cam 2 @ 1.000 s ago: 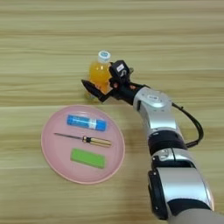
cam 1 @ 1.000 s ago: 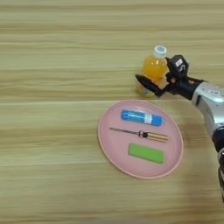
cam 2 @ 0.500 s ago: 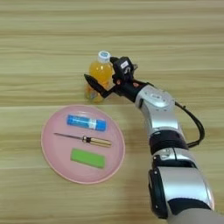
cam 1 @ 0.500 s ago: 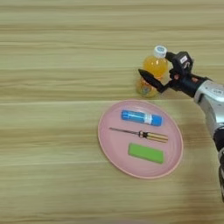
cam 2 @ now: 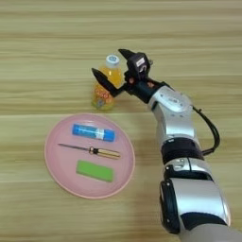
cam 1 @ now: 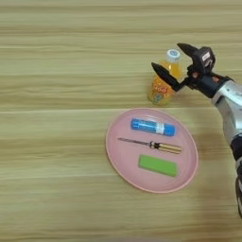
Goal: Move the objects on the table
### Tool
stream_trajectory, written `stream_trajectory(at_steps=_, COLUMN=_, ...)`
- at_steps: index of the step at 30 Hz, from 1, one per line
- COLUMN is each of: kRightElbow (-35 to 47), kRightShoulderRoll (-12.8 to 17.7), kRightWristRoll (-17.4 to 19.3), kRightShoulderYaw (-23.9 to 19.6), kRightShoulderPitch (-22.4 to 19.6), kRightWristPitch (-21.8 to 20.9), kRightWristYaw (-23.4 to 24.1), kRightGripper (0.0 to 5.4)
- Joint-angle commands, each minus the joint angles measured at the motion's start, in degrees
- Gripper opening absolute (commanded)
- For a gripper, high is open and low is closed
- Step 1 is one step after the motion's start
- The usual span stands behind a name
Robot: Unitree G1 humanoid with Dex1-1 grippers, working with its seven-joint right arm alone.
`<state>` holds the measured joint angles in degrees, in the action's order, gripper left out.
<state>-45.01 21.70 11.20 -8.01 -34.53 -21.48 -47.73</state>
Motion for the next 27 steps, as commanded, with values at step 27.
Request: stream_trajectory(at_steps=27, kRightElbow=23.3, kRightShoulderRoll=4.2, kRightWristRoll=13.7, kRightShoulderYaw=1.3, kRightShoulderPitch=6.7, kRightWristPitch=-3.6, kRightWristYaw=-26.3, kRightGripper=5.37)
